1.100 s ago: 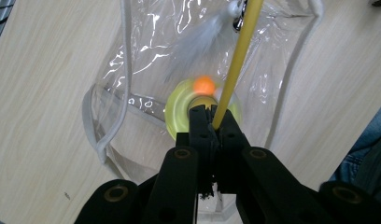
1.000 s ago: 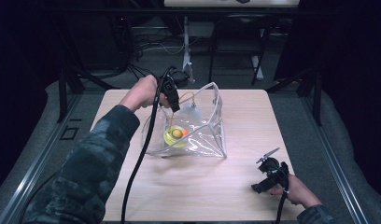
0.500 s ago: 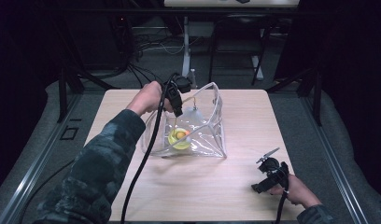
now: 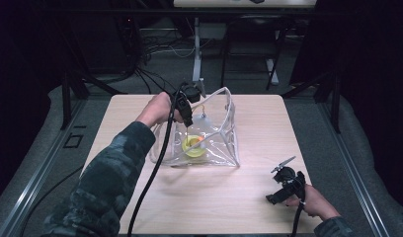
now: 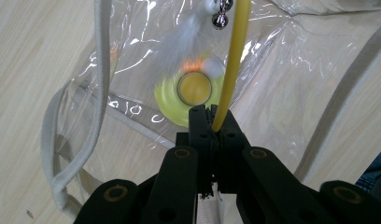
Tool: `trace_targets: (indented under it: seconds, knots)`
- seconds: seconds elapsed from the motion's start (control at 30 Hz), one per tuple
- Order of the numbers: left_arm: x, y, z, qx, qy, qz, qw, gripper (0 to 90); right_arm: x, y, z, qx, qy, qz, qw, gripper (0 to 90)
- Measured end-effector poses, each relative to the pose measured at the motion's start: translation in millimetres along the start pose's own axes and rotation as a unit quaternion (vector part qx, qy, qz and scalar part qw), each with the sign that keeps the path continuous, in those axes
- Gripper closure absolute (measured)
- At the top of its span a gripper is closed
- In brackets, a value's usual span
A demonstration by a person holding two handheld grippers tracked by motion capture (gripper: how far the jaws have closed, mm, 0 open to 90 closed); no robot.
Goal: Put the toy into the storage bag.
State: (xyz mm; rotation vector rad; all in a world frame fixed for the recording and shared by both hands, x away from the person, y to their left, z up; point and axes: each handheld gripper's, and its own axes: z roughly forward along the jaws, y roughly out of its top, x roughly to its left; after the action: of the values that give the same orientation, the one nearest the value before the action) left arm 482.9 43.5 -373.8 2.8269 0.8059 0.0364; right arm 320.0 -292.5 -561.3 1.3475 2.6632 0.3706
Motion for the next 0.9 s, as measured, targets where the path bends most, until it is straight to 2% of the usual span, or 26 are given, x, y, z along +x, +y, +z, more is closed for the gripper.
trace_targets:
  seconds: [0.13,0.3,0.37,0.57,0.6,0.67,0.73,0.87,0.9]
  knots:
    - [1.1,-2.1,6.4,0.001,-0.002,-0.005,1.0,87.9,0.2,-0.1,0.3,-0.002,-0.001,-0.001,1.0,0.0]
    - [3.8,-5.6,5.5,-0.003,-0.004,-0.012,0.9999,87.5,0.2,-0.1,0.3,-0.002,0.0,-0.001,1.0,0.0]
    - [3.7,-7.7,4.2,-0.012,0.0,-0.018,0.9998,85.2,0.2,-0.1,0.3,-0.002,-0.001,-0.002,1.0,0.0]
    - [3.1,-14.6,-5.2,-0.026,0.005,-0.022,0.9994,67.2,0.2,-0.1,0.3,-0.002,0.0,-0.001,1.0,0.0]
    - [3.1,-15.6,-6.7,-0.027,0.008,-0.024,0.9993,60.2,0.2,-0.1,0.3,-0.002,-0.001,-0.002,1.0,0.0]
    - [3.6,-18.5,-11.7,-0.026,0.01,-0.025,0.9993,52.5,0.2,-0.1,0.3,-0.002,0.0,-0.001,1.0,0.0]
    - [3.8,-22.3,-17.7,-0.036,0.014,-0.028,0.9989,45.7,0.2,-0.1,0.3,-0.002,0.0,-0.001,1.0,0.0]
    - [4.5,-28.0,-27.4,-0.046,0.023,-0.031,0.9982,34.2,0.2,-0.1,0.3,-0.002,-0.001,-0.002,1.0,0.0]
    - [5.0,-30.0,-30.9,-0.049,0.026,-0.032,0.9979,34.2,0.2,-0.1,0.3,-0.002,-0.001,-0.002,1.0,0.0]
